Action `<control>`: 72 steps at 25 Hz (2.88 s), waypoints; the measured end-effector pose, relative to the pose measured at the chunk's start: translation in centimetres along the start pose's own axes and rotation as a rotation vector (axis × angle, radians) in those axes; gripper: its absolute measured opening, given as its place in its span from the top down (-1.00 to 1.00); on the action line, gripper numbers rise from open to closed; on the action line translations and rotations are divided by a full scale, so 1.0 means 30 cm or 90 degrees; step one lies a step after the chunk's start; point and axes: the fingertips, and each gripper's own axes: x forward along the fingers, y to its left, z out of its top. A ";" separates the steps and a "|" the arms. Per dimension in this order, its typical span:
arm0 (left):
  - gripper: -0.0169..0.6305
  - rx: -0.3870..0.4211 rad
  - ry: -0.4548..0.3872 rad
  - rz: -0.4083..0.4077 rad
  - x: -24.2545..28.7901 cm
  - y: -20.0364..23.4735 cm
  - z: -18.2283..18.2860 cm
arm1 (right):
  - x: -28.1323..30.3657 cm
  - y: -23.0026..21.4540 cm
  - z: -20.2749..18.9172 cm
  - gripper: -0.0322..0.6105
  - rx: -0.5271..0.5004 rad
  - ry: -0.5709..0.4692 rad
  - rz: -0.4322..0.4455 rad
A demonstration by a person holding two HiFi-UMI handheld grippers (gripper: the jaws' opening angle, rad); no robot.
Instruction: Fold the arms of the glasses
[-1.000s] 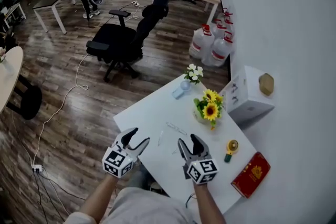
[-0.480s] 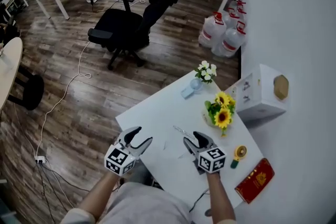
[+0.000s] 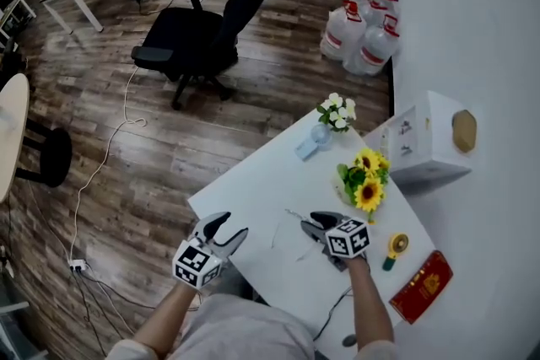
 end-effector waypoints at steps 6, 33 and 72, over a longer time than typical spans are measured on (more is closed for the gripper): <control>0.24 -0.001 0.015 -0.020 0.049 0.050 0.017 | 0.059 -0.051 -0.014 0.41 0.010 0.067 0.010; 0.29 0.039 0.067 -0.132 0.154 -0.054 0.029 | -0.063 -0.050 -0.095 0.86 0.190 -0.018 -0.042; 0.30 0.076 0.067 -0.136 0.085 -0.490 -0.066 | -0.495 -0.064 -0.424 0.88 0.533 -0.301 0.068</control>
